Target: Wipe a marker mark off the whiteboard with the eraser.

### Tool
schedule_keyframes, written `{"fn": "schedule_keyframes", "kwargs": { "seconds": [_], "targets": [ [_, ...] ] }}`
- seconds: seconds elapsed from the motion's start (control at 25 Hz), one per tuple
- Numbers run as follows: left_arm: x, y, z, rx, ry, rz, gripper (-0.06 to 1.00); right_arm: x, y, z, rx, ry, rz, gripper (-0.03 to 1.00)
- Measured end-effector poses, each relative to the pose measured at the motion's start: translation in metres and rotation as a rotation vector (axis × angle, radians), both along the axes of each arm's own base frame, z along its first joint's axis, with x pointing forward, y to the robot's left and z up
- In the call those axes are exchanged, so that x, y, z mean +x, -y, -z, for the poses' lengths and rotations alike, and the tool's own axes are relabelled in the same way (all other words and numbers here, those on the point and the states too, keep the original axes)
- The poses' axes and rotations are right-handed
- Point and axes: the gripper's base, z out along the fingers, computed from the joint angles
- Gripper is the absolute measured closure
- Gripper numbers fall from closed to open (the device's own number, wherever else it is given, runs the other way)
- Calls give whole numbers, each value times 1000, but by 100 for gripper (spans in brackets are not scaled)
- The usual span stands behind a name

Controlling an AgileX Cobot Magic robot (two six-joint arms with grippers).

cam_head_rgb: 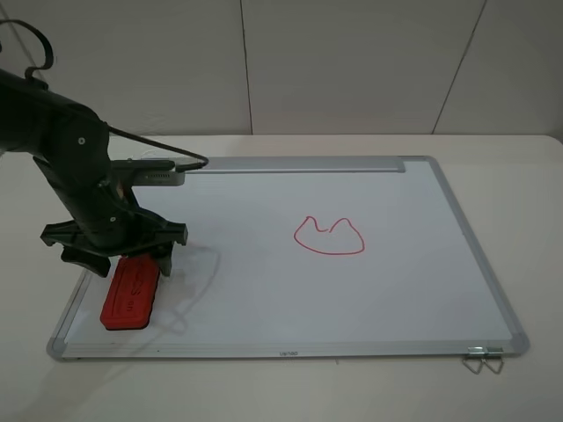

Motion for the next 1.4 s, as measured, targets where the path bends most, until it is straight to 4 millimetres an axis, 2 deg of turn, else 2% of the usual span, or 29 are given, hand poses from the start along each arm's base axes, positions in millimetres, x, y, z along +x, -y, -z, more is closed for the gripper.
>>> {"fn": "schedule_keyframes", "kwargs": {
  "seconds": [0.16,0.32,0.52,0.64,0.76,0.92,1.04,1.24,1.4],
  "targets": [
    [2,-3,-40,9,83,53,17,0,0,0,0,0,0,26],
    [-10,-13,-95,-15,262,69,17,0,0,0,0,0,0,26],
    [-48,-38,-164,-36,488,63,17,0,0,0,0,0,0,26],
    [-77,-55,-194,-34,578,48,17,0,0,0,0,0,0,26],
    [-107,-72,-216,-31,646,47,17,0,0,0,0,0,0,26],
    [-146,-93,-234,-28,712,47,17,0,0,0,0,0,0,26],
    [-173,-107,-239,-46,774,35,17,0,0,0,0,0,0,26],
    [-213,-124,-237,-88,861,55,17,0,0,0,0,0,0,26],
    [-230,-131,-232,-100,879,73,17,0,0,0,0,0,0,26]
  ]
}}
